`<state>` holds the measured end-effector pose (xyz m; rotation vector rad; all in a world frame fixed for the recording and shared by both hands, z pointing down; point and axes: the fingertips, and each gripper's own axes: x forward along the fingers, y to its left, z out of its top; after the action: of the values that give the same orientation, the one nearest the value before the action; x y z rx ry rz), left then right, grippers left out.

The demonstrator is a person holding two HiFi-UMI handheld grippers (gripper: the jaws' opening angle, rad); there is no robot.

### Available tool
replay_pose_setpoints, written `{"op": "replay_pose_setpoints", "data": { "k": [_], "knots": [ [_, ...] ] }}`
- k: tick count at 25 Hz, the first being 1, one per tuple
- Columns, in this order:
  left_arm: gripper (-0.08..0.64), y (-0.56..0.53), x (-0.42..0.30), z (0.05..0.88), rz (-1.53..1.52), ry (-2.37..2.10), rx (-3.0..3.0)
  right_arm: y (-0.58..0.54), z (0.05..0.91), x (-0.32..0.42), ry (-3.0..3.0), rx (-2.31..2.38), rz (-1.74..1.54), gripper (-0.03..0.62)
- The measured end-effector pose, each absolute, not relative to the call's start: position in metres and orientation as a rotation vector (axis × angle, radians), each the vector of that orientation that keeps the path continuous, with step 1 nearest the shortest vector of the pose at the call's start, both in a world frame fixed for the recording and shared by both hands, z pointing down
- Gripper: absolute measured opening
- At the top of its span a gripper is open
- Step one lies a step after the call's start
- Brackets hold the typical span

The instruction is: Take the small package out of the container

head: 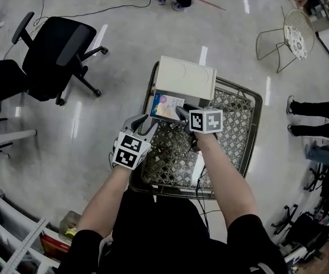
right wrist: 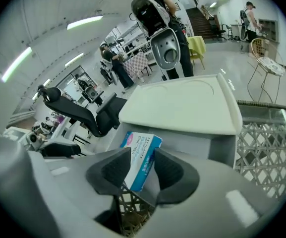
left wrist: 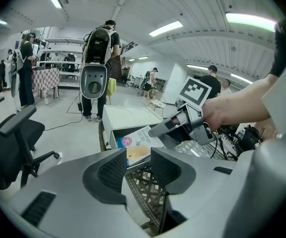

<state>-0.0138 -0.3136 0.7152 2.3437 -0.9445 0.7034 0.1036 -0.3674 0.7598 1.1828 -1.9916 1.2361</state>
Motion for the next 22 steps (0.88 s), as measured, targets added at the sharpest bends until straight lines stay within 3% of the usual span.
{"op": "replay_pose_setpoints", "data": {
  "k": [16,22],
  "knots": [
    [0.163,-0.304,0.011,0.684,0.718,-0.922,2.408,-0.379,0.698,0.051,-2.192,1.151,1.454,0.152],
    [0.215,-0.315,0.020,0.700,0.769,-0.936,2.416,-0.384,0.689,0.026,-2.241,1.072,1.458,0.147]
  ]
}}
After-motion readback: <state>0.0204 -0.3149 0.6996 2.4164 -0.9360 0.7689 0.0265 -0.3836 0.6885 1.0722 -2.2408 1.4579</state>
